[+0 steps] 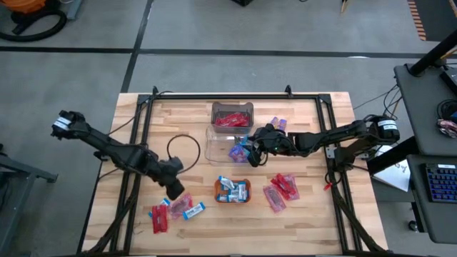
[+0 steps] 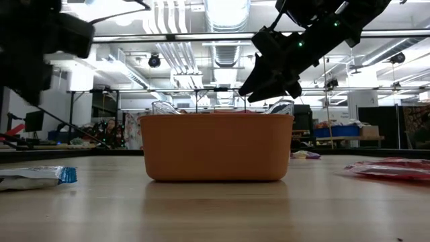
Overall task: Sort candy
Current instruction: Put the red candy into the black transparent bin
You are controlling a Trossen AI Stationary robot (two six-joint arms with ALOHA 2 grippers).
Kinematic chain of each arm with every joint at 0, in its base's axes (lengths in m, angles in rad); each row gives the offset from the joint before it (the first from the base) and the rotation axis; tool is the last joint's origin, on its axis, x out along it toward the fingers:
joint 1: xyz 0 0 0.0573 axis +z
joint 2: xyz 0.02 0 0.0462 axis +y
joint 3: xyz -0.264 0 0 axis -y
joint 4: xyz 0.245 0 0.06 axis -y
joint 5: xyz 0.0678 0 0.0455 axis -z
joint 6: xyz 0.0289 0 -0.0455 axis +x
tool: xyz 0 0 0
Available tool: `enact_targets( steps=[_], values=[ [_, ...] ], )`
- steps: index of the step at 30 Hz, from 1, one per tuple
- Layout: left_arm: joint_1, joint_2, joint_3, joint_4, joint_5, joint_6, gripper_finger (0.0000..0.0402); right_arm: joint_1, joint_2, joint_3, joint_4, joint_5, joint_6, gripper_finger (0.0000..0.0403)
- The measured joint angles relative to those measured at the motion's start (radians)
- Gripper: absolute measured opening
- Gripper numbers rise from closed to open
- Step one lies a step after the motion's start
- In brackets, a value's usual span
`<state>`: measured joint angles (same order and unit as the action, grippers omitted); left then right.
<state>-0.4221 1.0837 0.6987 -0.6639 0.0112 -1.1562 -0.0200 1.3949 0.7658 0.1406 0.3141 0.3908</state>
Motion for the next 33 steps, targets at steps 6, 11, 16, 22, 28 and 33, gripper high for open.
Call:
enact_targets(
  steps=[6,11,16,22,28,33],
  values=[
    [-0.090,0.063,0.000,-0.003,0.089,-0.193,0.0136,0.000,0.000,0.000,-0.001,0.000,0.001,0.0201],
    [-0.164,0.132,0.000,-0.003,0.183,-0.368,0.0136,0.000,0.000,0.000,-0.001,0.000,0.001,0.0201],
    [-0.272,0.199,0.001,0.003,0.224,-0.574,0.0136,0.000,0.000,0.000,-0.002,0.000,0.001,0.0201],
    [-0.387,0.257,0.003,0.040,0.224,-0.794,0.0136,0.000,0.000,0.000,-0.005,-0.001,0.001,0.0201],
    [-0.439,0.341,0.019,0.035,0.192,-0.881,0.0136,0.001,0.000,0.000,-0.005,-0.011,0.002,0.0201],
    [-0.443,0.436,0.052,0.037,0.176,-0.858,0.0140,0.001,0.000,0.000,-0.005,-0.031,0.002,0.0201]
  ],
)
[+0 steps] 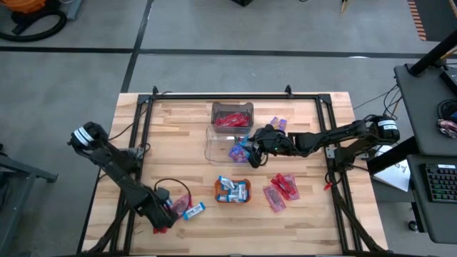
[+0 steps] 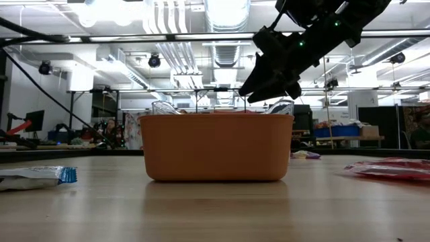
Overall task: Sort candy
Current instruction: Put the red candy into the black transparent bin
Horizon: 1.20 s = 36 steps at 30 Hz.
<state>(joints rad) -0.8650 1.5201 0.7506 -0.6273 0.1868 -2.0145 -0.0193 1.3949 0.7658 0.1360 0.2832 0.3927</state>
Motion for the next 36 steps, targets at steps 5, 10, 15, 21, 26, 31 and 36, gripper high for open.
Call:
enact_targets(
  steps=[5,10,15,21,26,31,36],
  values=[
    [-0.002,0.094,0.047,-0.006,-0.018,0.084,0.0141,0.000,0.000,0.000,0.002,-0.003,0.000,0.0201],
    [-0.002,0.128,0.072,-0.005,-0.008,0.119,0.0106,0.000,0.000,0.000,0.003,-0.003,0.000,0.0201],
    [-0.002,0.117,0.070,0.001,-0.013,0.122,0.0042,0.000,0.000,0.000,0.003,-0.003,0.000,0.0201],
    [-0.002,0.083,0.067,-0.002,-0.014,0.145,0.0007,0.000,0.000,0.000,0.003,-0.003,-0.002,0.0201],
    [-0.002,0.019,0.061,-0.045,-0.022,0.168,0.0002,0.000,0.000,0.000,0.003,-0.003,-0.004,0.0201],
    [-0.003,-0.077,0.062,-0.073,-0.068,0.192,0.0001,0.000,0.000,0.000,0.003,-0.003,-0.004,0.0201],
    [0.000,-0.183,0.063,-0.082,-0.179,0.272,0.0000,0.000,0.000,0.000,0.001,-0.003,-0.004,0.0201]
  ],
)
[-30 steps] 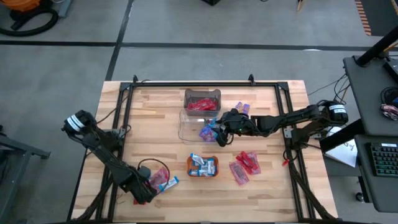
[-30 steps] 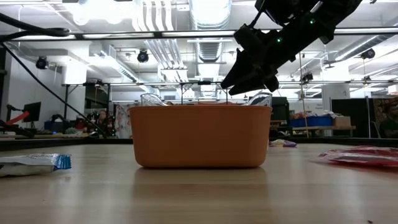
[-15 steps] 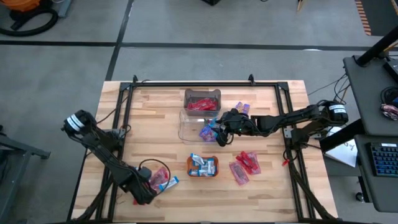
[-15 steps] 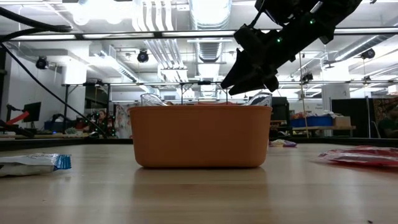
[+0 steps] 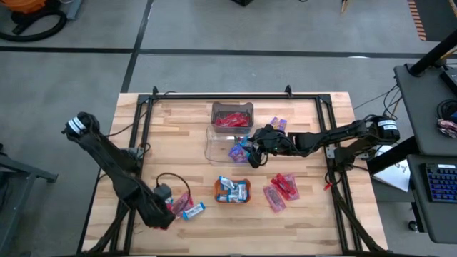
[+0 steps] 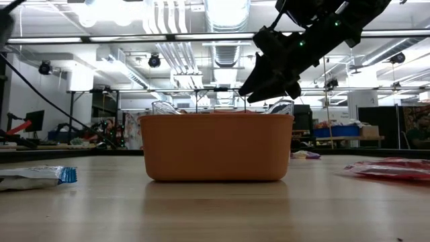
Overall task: Sort candy
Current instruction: Put the red candy into the black transparent bin
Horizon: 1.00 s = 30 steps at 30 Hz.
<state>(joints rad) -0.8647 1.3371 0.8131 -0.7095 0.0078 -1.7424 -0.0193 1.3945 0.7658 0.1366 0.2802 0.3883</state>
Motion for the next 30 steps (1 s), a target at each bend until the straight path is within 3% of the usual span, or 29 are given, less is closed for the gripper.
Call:
enact_targets(
  steps=[6,11,22,30],
  values=[
    [0.054,-0.139,0.001,-0.016,-0.186,0.126,0.0000,0.000,0.000,0.000,-0.004,0.000,-0.008,0.0201],
    [0.169,-0.234,0.002,-0.023,-0.308,0.341,0.0000,0.000,0.000,0.000,-0.004,0.000,-0.010,0.0201],
    [0.645,-0.366,0.010,-0.026,-0.298,1.135,0.0000,0.002,-0.083,0.000,-0.041,-0.008,-0.041,0.0201],
    [1.027,-0.327,0.178,0.078,-0.279,1.665,0.0000,0.011,-0.208,0.000,-0.105,-0.028,-0.032,0.0201]
  ],
)
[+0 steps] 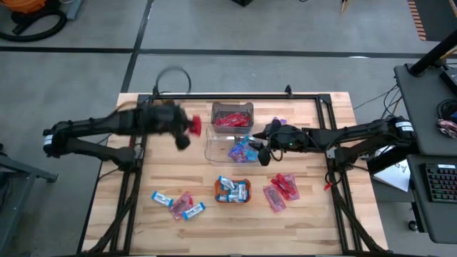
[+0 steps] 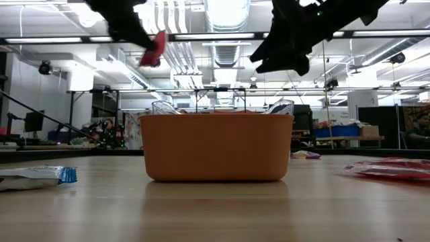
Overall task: Sort candy
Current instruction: Put the red candy into the black transparent bin
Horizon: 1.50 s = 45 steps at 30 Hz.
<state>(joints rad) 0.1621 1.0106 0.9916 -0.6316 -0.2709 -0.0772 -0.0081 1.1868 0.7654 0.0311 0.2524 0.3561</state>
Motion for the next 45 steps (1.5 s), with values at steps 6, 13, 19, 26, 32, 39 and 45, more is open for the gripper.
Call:
enact_targets(
  steps=[6,13,19,26,32,39,45],
  values=[
    [0.179,0.108,0.061,0.259,0.064,0.225,0.0000,0.023,-0.008,0.000,-0.004,0.001,0.000,0.0201],
    [0.277,0.306,0.061,0.521,0.102,0.252,0.0000,0.051,0.013,0.000,-0.010,0.002,0.026,0.0201],
    [0.307,0.450,0.061,0.598,0.106,0.257,0.0000,0.078,0.014,0.000,-0.032,0.010,0.064,0.0201],
    [0.316,0.542,0.061,0.683,0.106,0.252,0.0021,0.096,0.014,0.000,-0.027,0.010,0.082,0.0201],
    [0.316,0.559,0.061,0.692,0.106,0.240,0.0034,0.098,0.014,0.000,-0.034,0.011,0.105,0.0201],
    [0.316,0.559,0.061,0.656,0.147,0.213,0.0044,0.102,0.015,0.000,-0.034,0.011,0.105,0.0201],
    [0.316,0.559,0.061,0.654,0.170,0.214,0.0084,0.102,0.015,0.000,-0.034,0.011,0.108,0.0201]
  ],
)
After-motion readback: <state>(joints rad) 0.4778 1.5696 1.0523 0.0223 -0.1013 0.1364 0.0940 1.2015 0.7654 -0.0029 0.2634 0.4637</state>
